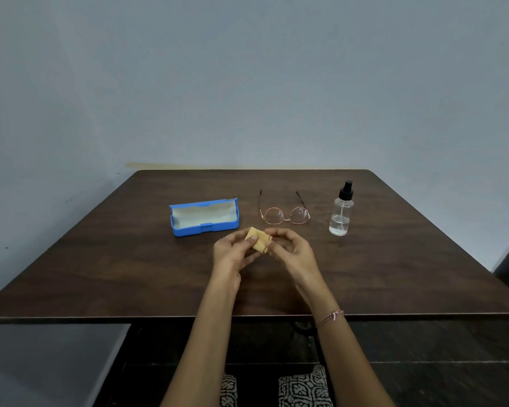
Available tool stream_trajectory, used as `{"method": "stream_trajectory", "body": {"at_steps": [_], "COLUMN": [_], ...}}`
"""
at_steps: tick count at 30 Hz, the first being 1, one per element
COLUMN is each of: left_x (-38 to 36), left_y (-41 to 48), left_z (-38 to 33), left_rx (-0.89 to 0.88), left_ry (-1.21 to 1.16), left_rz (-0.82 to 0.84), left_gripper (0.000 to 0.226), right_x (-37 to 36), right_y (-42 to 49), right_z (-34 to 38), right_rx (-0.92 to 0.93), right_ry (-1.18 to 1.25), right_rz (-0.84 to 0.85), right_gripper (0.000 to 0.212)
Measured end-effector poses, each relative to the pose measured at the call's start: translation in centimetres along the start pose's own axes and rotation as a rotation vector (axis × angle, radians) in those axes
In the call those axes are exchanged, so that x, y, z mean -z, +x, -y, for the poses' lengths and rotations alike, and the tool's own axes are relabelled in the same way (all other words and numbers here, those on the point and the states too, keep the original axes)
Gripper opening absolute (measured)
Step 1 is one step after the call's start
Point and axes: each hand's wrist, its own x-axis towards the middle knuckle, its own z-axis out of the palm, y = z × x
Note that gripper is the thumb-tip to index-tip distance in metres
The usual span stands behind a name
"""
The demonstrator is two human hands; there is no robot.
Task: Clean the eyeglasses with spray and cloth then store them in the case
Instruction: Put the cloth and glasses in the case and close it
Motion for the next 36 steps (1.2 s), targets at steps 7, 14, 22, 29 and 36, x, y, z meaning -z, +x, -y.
{"method": "stream_trajectory", "body": {"at_steps": [7,14,22,29,36], "left_x": [0.2,0.1,0.3,1.2,1.9], "left_y": [-0.5,-0.3,-0.4,-0.9,-0.8], "left_z": [0.3,-0.1,-0.7,-0.5,-1.0], "left_rx": [-0.084,-0.049,0.049,0.08,0.072], "left_ry": [0.014,0.027,-0.129,-0.192,-0.061], "left_rz": [0.015,-0.101,0.007,0.012,0.038], "left_gripper": [0.026,0.021,0.018,0.017,0.01], "right_x": [-0.3,-0.9,-2.0,-1.5,-1.4], "right_y": [0.1,0.1,0.0,0.3,0.8], "right_z": [1.5,2.0,1.2,0.8,0.4], "right_rx": [-0.131,0.213,0.158,-0.177,-0.402], "right_ry": [0.154,-0.214,-0.059,0.405,0.469], "right_rz": [-0.13,-0.25,-0.123,-0.157,-0.132], "right_gripper": [0.025,0.037,0.031,0.022,0.019]}}
